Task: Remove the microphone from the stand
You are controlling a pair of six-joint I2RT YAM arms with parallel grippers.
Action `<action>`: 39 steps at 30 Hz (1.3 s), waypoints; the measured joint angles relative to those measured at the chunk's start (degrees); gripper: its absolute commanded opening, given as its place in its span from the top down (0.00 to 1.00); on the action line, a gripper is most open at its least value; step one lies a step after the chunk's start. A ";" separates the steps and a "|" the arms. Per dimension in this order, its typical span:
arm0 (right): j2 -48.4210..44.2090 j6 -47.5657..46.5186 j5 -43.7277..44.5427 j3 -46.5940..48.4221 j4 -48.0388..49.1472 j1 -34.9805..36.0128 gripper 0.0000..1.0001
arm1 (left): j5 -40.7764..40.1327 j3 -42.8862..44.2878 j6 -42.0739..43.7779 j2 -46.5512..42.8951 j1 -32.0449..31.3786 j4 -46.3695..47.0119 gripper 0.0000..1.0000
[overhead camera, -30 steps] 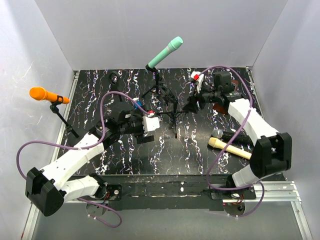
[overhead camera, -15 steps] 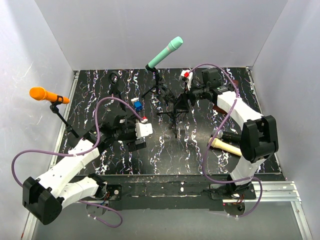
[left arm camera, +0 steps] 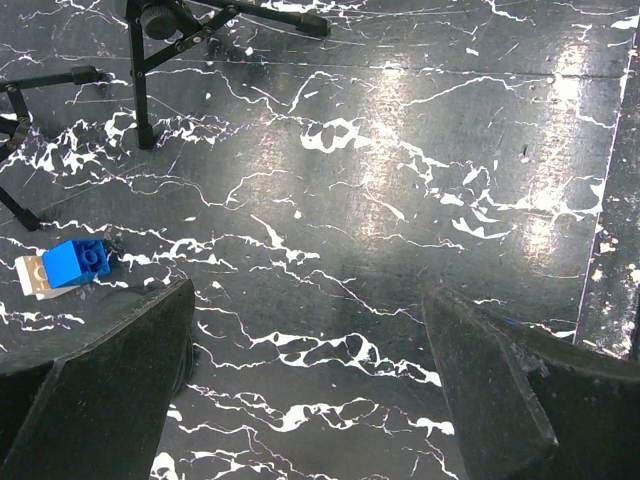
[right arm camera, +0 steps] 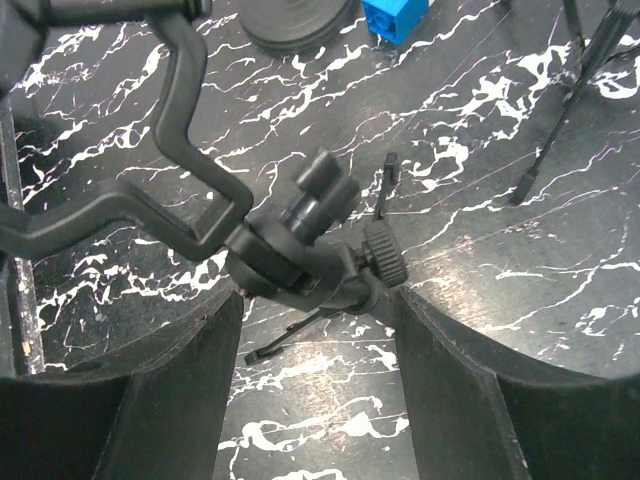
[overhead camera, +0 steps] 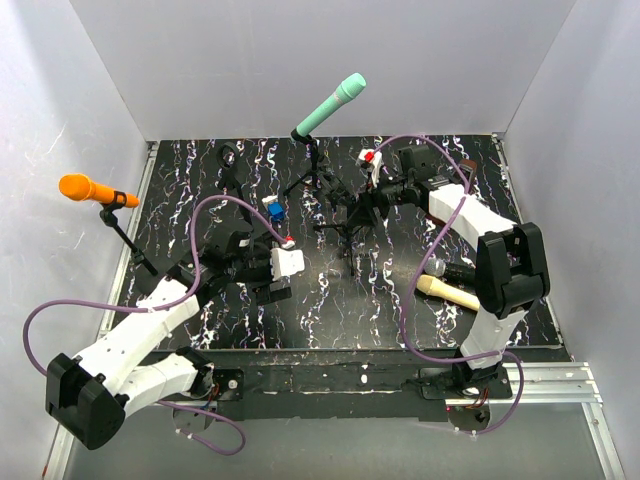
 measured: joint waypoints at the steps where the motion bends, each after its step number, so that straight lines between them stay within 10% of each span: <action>1: -0.22 0.00 0.00 -0.57 -0.04 -0.02 0.32 | 0.17 -0.09 0.13 0.00 0.02 0.09 0.02; 17: -0.37 0.15 0.00 -0.20 -0.20 0.00 0.32 | 0.83 -0.11 1.14 2.25 0.13 -0.68 0.02; 18: -0.22 0.17 -0.02 0.52 -0.15 0.00 0.98 | 0.83 0.04 1.22 2.54 0.13 -0.98 0.02; 35: -3.13 22.75 13.16 -1.36 20.06 -2.05 0.99 | 1.27 1.42 2.01 3.72 0.22 -1.36 0.02; 39: -4.13 24.06 13.14 -2.29 19.89 -2.32 0.59 | 1.29 1.22 1.81 3.65 0.22 -1.16 0.02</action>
